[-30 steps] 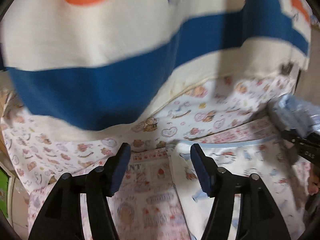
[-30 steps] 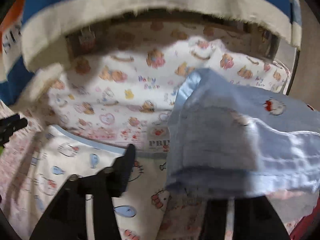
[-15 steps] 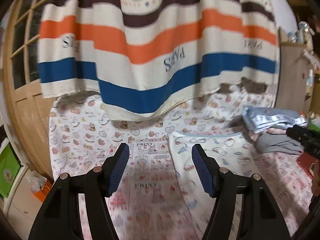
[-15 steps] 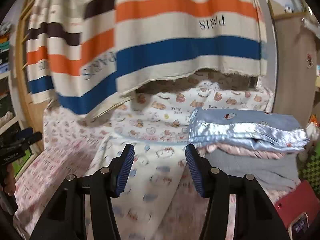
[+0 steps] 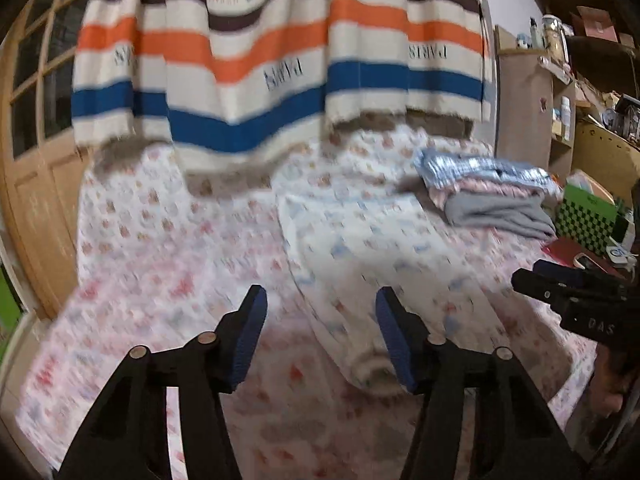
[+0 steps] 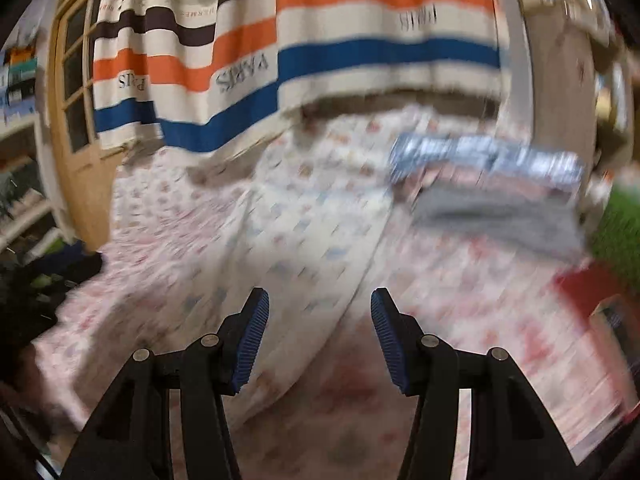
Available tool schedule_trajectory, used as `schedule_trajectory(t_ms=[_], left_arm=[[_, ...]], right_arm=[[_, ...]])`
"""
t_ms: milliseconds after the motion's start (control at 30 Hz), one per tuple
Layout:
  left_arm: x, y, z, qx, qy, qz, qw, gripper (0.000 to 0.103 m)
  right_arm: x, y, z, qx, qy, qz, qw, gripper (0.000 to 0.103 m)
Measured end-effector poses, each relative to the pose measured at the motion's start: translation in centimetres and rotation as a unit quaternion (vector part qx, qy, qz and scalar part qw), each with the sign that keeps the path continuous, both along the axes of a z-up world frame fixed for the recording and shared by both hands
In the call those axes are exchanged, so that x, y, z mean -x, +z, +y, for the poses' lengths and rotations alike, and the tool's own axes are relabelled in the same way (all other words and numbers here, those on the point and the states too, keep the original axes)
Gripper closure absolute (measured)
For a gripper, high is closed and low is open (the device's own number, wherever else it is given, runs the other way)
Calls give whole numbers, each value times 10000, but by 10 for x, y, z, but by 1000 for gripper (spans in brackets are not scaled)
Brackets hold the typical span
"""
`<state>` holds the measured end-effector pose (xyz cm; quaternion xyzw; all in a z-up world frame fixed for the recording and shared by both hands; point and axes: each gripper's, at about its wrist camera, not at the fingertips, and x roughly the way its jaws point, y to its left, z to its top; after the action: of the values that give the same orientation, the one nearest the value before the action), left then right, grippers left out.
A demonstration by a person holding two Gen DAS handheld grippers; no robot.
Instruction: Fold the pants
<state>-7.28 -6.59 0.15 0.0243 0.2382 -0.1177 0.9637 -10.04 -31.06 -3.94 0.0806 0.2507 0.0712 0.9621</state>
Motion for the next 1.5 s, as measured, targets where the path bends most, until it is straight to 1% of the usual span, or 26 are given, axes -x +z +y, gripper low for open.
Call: schedule_trajectory(t_ms=[133,267,333,367,400,467,533,567,600,633,667,700,733,767,833,900,933,1000,1067,1100,1167,1200,1267,1367,1500], left_arm=[[-4,-17,-10,216,-130,359,9990,52],[-10,-27,-20,260,-203,566,9978,54],[-16,-34,-24,211,-158,729,9970,65],[-19,-38,-24,210,-163,798,9965,76],[-21,-42,-24,236,-186,861,9958,82],[-22,-46,-21,329,-168,908,9952,86],[-18,-45,-19,412,-149,851,9954,89],[-14,-44,-17,432,-116,790,9959,91],[-12,-43,-15,445,-87,744,9962,91],[-10,-42,-12,462,-65,708,9964,91],[-7,-42,-10,470,-29,673,9966,92],[-4,-41,-7,463,30,628,9969,97],[-2,-41,-5,461,71,591,9972,103],[0,-40,-2,450,144,538,9974,103],[3,-40,4,367,345,493,9975,103],[3,-44,10,351,403,566,9970,103],[2,-46,13,410,385,648,9963,103],[0,-46,17,721,88,817,9940,103],[-1,-42,14,824,-125,870,9927,101],[-1,-38,11,847,-176,832,9928,92],[-2,-34,3,762,-215,739,9941,78],[-5,-33,-1,687,-215,701,9949,77],[-12,-33,-8,648,-294,783,9944,75],[-24,-38,-13,828,-446,1065,9899,66],[-36,-47,-16,784,-239,1296,9882,65]], right_arm=[[19,-15,3,37,19,-126,9999,48],[22,-26,1,-447,276,9,9986,48],[22,-31,2,-639,386,78,9972,51],[22,-32,3,-671,426,100,9968,52],[22,-33,5,-695,450,127,9965,53],[20,-33,10,-734,500,169,9959,53],[17,-37,15,-761,549,288,9952,53],[15,-39,17,-793,538,341,9948,56],[13,-42,19,-871,561,398,9938,62],[12,-43,20,-946,585,439,9928,66],[9,-46,21,-1107,621,507,9906,72],[8,-49,21,-1236,624,531,9889,81],[8,-52,21,-1427,601,485,9868,88],[9,-53,22,-1428,493,444,9875,90],[10,-53,25,-1275,381,416,9902,91],[12,-52,28,-1160,336,448,9917,91],[12,-52,28,-1143,333,477,9917,91],[14,-51,29,-1097,343,509,9921,91],[16,-48,28,-1065,362,472,9925,91],[16,-46,28,-1057,345,451,9928,91],[16,-44,27,-1060,339,459,9927,91],[16,-43,27,-1054,336,459,9928,91],[15,-42,27,-1064,339,454,9927,90],[13,-42,26,-1021,329,511,9929,88],[8,-43,21,-1146,326,568,9913,88]])
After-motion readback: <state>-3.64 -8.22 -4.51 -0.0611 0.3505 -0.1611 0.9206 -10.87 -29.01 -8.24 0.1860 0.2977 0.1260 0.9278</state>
